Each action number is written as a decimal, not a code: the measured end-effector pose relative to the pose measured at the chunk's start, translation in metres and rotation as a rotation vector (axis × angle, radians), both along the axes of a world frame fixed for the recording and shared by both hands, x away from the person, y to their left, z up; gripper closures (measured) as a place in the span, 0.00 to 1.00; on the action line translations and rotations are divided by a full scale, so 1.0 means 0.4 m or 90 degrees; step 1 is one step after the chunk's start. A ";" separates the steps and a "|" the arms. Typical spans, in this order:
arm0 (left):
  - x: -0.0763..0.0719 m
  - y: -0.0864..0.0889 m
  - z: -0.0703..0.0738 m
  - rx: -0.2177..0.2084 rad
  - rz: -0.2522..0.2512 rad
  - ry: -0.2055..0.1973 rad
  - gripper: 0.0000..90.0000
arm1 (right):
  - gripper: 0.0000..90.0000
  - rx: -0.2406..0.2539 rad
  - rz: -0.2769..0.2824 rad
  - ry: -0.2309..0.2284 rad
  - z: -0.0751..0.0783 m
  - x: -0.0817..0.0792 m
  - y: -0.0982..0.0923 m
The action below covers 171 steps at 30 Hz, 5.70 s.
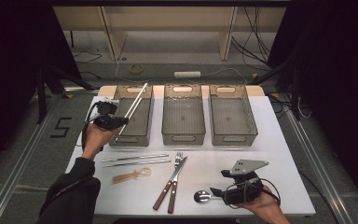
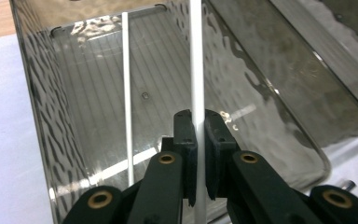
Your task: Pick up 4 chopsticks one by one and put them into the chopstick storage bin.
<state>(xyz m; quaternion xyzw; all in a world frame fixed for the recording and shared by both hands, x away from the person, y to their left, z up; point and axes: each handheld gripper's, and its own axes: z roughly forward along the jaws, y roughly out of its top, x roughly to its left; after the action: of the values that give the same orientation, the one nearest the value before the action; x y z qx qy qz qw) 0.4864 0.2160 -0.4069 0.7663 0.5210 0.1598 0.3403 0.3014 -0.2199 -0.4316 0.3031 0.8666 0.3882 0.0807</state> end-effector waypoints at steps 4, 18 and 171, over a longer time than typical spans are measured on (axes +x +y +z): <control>0.017 0.002 -0.008 -0.006 0.016 0.010 0.94 | 0.31 0.000 0.000 0.001 0.000 0.000 0.000; 0.050 0.003 -0.032 0.005 0.038 0.035 0.94 | 0.31 -0.005 -0.001 0.001 0.000 0.000 -0.003; -0.156 -0.134 -0.137 0.304 -0.454 0.166 0.86 | 0.31 -0.009 0.013 0.009 -0.015 0.004 0.001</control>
<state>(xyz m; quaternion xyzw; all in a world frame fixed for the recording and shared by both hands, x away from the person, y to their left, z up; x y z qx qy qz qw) 0.4240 0.1625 -0.4616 0.9689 0.2110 0.0505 0.1191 0.3028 -0.2194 -0.4374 0.2964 0.8729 0.3807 0.0726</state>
